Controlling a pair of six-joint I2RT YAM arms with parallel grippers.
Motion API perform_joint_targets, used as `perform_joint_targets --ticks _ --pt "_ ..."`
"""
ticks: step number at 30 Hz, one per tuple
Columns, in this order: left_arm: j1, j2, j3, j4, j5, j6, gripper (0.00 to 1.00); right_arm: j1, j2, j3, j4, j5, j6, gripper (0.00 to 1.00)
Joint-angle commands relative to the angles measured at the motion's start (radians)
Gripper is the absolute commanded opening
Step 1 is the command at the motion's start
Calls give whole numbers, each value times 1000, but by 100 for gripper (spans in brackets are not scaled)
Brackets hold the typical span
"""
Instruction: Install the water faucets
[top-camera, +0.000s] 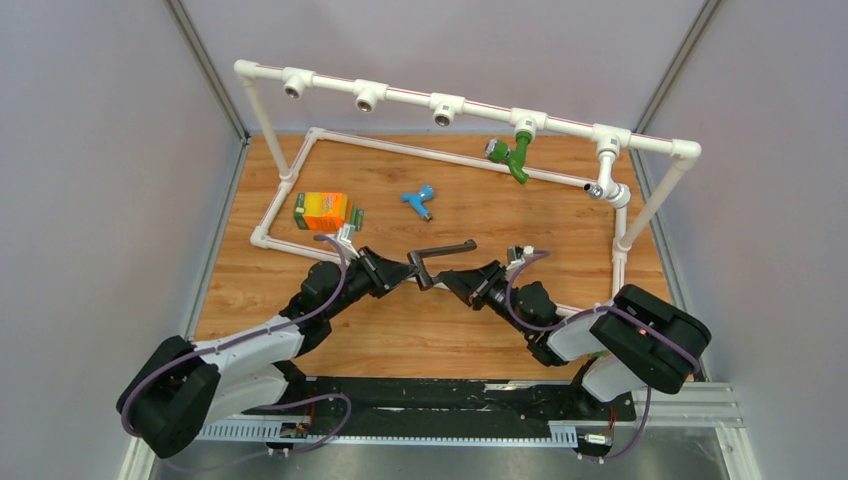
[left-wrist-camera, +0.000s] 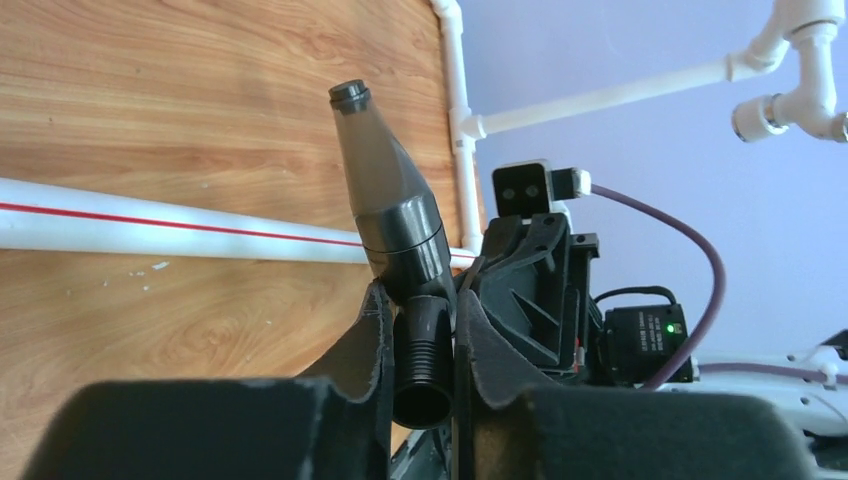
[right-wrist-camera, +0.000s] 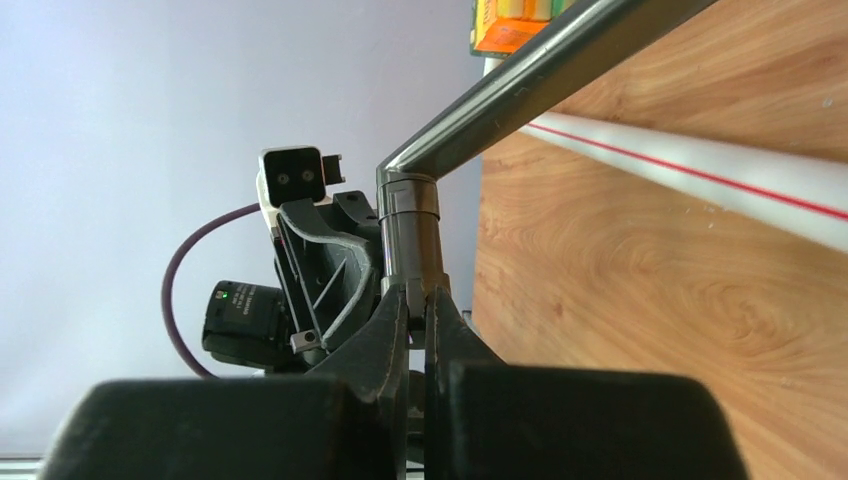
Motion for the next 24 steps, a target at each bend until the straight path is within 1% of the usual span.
perform_joint_targets --ticks 1,4,6,7,8,9,10,12,13,14,15,16,19,20,21,22,23,24 --pt "-3 -114 -11 163 -35 101 0 18 -12 -46 439 46 93 0" --pt "-3 -194 -22 160 -61 160 0 32 14 -50 448 52 131 2" --pt "-3 -238 -21 152 -72 197 0 43 28 -47 451 55 145 8" --pt "-3 -254 -16 131 -76 219 0 47 33 -46 451 57 142 15" --pt "-3 -281 -5 108 -81 231 0 49 34 -44 450 57 137 25" --pt "-3 -298 5 48 -81 269 0 52 37 -47 444 59 133 38" --pt "-3 -327 25 16 -81 286 0 52 33 -49 435 59 127 47" --pt "-3 -378 62 -154 -92 348 0 51 24 -58 418 57 98 62" --pt "-3 -411 99 -203 -99 398 0 51 12 -62 398 51 76 69" --pt "-3 -424 120 -321 -124 433 0 52 -2 -61 378 37 49 75" --pt "-3 -451 166 -375 -133 491 0 52 -31 -58 341 19 17 81" --pt "-3 -461 189 -493 -156 531 0 51 -54 -52 292 -3 -23 86" --pt "-3 -476 322 -714 -173 718 0 51 -148 -4 124 -113 -205 93" --pt "-3 -475 346 -803 -173 792 0 51 -191 20 36 -142 -288 95" --pt "-3 -473 399 -839 -173 829 0 51 -235 43 -62 -162 -376 97" --pt "-3 -469 427 -912 -168 911 0 51 -273 77 -154 -185 -457 98" --pt "-3 -456 474 -946 -159 946 0 52 -318 117 -267 -199 -563 100" --pt "-3 -452 505 -1021 -152 1020 0 52 -350 158 -362 -226 -687 100"
